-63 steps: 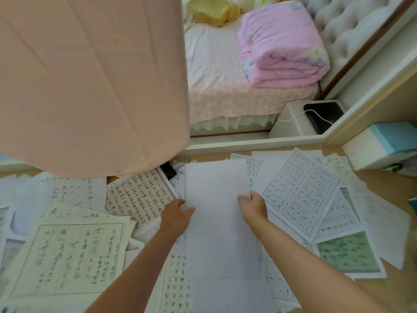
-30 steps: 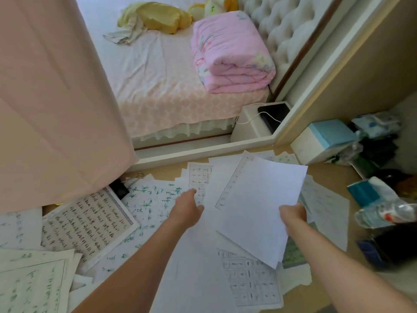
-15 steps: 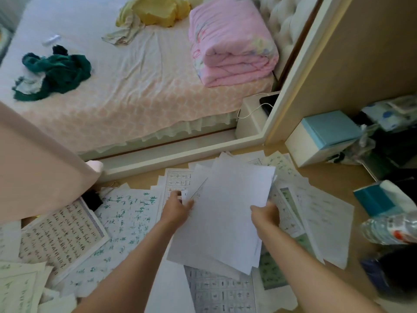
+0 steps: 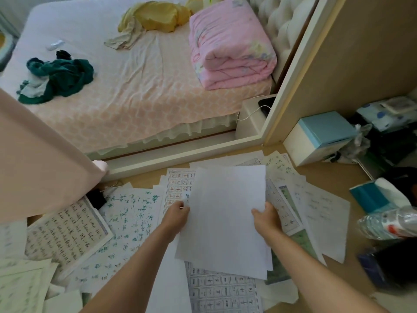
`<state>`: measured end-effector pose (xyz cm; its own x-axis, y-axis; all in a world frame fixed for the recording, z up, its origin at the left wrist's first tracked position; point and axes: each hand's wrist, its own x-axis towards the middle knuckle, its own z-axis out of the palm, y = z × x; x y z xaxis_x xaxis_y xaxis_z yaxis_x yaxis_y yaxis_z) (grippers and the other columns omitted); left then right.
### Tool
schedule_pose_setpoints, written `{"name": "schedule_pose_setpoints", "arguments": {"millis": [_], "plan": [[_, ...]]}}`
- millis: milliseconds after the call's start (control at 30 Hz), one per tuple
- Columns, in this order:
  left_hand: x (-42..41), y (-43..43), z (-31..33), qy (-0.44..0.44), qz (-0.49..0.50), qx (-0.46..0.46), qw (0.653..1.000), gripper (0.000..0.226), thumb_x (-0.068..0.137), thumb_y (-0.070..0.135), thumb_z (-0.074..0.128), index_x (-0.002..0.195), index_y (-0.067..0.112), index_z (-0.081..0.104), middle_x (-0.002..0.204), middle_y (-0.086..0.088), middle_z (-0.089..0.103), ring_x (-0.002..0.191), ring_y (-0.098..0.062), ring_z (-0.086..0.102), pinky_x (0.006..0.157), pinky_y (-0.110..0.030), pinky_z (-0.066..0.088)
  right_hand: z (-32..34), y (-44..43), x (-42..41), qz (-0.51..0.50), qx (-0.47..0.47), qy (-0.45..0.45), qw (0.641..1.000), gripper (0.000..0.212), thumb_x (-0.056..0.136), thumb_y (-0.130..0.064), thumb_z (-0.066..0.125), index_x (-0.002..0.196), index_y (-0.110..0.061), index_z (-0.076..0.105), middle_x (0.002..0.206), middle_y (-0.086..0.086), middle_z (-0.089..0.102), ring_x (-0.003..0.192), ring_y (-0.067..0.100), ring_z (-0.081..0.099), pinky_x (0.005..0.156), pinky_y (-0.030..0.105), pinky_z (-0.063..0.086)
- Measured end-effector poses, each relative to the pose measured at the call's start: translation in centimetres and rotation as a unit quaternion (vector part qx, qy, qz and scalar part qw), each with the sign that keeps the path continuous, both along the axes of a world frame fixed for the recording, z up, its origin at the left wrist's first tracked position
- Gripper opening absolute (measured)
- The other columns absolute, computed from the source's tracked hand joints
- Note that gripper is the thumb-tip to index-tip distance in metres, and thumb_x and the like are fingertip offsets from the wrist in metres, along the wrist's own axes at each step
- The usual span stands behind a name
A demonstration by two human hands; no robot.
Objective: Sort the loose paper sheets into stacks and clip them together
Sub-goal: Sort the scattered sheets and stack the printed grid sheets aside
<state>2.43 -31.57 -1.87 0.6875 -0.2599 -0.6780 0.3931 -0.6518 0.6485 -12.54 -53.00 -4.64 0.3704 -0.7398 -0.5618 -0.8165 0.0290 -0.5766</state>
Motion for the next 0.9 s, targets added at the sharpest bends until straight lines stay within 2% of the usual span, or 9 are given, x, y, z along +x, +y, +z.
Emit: {"name": "schedule_pose_setpoints", "arguments": {"millis": [67, 167, 300, 400, 500, 667, 767, 833, 900], "plan": [[-0.5, -0.2, 0.2, 0.018, 0.009, -0.032, 0.999, 0.024, 0.097, 0.032, 0.059, 0.116, 0.018, 0.057, 0.111, -0.005, 0.065, 0.098, -0.024, 0.065, 0.075, -0.037, 0.055, 0.2, 1.5, 0.8, 0.032, -0.024, 0.027, 0.999, 0.062, 0.095, -0.023, 0.057, 0.150, -0.012, 0.033, 0.151, 0.012, 0.037, 0.135, 0.032, 0.041, 0.110, 0.046, 0.041], [-0.7, -0.2, -0.2, 0.008, -0.013, -0.028, 1.000, 0.041, 0.088, 0.020, 0.071, 0.123, 0.022, 0.051, 0.113, -0.004, 0.064, 0.099, -0.025, 0.066, 0.082, -0.043, 0.058, 0.5, 3.2, 1.8, 0.065, -0.029, 0.038, 0.997, 0.065, 0.089, -0.020, 0.060, 0.148, -0.017, 0.034, 0.147, 0.011, 0.033, 0.129, 0.032, 0.042, 0.106, 0.043, 0.044], [-0.8, 0.0, -0.2, -0.003, -0.035, -0.002, 0.999, 0.043, 0.089, 0.005, 0.060, 0.129, 0.017, 0.048, 0.119, -0.009, 0.062, 0.100, -0.027, 0.064, 0.087, -0.045, 0.057, 0.8, 3.6, 2.2, -0.097, 0.089, -0.084, 0.988, 0.068, 0.080, -0.007, 0.064, 0.142, -0.018, 0.039, 0.126, 0.008, 0.056, 0.101, 0.025, 0.061, 0.079, 0.035, 0.057], [-1.2, 0.2, 0.1, 0.017, -0.018, -0.015, 1.000, 0.047, 0.092, 0.006, 0.061, 0.134, 0.017, 0.043, 0.121, -0.009, 0.063, 0.099, -0.027, 0.066, 0.088, -0.046, 0.056, 1.0, 3.3, 1.8, -0.072, 0.144, -0.086, 0.983, 0.042, 0.081, -0.006, 0.067, 0.122, -0.009, 0.056, 0.114, 0.008, 0.067, 0.094, 0.024, 0.064, 0.079, 0.033, 0.056], [-1.3, 0.3, 0.0, 0.004, -0.012, -0.002, 1.000, 0.049, 0.093, 0.014, 0.065, 0.137, 0.016, 0.043, 0.123, -0.009, 0.063, 0.104, -0.028, 0.065, 0.089, -0.045, 0.056, 1.8, 2.1, 1.4, 0.001, 0.074, -0.068, 0.995, 0.028, 0.081, -0.008, 0.067, 0.109, -0.013, 0.067, 0.103, 0.003, 0.071, 0.092, 0.023, 0.067, 0.082, 0.034, 0.057], [-0.7, -0.2, -0.1, 0.026, 0.025, -0.021, 0.999, 0.030, 0.095, 0.014, 0.062, 0.124, 0.011, 0.056, 0.111, -0.008, 0.069, 0.097, -0.025, 0.068, 0.089, -0.049, 0.057, 2.9, -4.7, 0.0, 0.041, -0.046, -0.046, 0.997, 0.038, 0.087, -0.019, 0.066, 0.124, -0.013, 0.060, 0.116, 0.005, 0.065, 0.106, 0.029, 0.062, 0.093, 0.041, 0.053], [-0.7, -1.0, 0.1, -0.105, -0.016, 0.076, 0.991, 0.022, 0.094, 0.011, 0.063, 0.115, 0.009, 0.063, 0.110, -0.007, 0.068, 0.094, -0.019, 0.064, 0.090, -0.039, 0.056, 1.9, -8.9, -0.6, 0.091, -0.114, 0.058, 0.988, 0.044, 0.088, -0.027, 0.061, 0.128, -0.010, 0.054, 0.128, 0.014, 0.055, 0.118, 0.036, 0.049, 0.097, 0.046, 0.048], [-1.1, -1.5, 0.0, -0.250, -0.038, 0.131, 0.959, 0.045, 0.090, 0.010, 0.067, 0.133, 0.009, 0.051, 0.127, -0.009, 0.053, 0.114, -0.021, 0.051, 0.098, -0.033, 0.046, 1.3, -10.1, -0.3, 0.121, -0.099, 0.113, 0.981, 0.054, 0.088, -0.032, 0.061, 0.136, -0.011, 0.048, 0.137, 0.017, 0.044, 0.126, 0.038, 0.038, 0.102, 0.048, 0.043], [-1.8, -2.4, 0.0, -0.313, -0.076, 0.112, 0.940, 0.057, 0.089, 0.013, 0.068, 0.141, 0.013, 0.043, 0.137, -0.007, 0.043, 0.128, -0.022, 0.042, 0.105, -0.033, 0.040, 1.2, -10.3, 0.6, 0.127, -0.081, 0.112, 0.982, 0.057, 0.085, -0.032, 0.064, 0.137, -0.015, 0.047, 0.138, 0.017, 0.040, 0.125, 0.038, 0.038, 0.101, 0.046, 0.044]]}}
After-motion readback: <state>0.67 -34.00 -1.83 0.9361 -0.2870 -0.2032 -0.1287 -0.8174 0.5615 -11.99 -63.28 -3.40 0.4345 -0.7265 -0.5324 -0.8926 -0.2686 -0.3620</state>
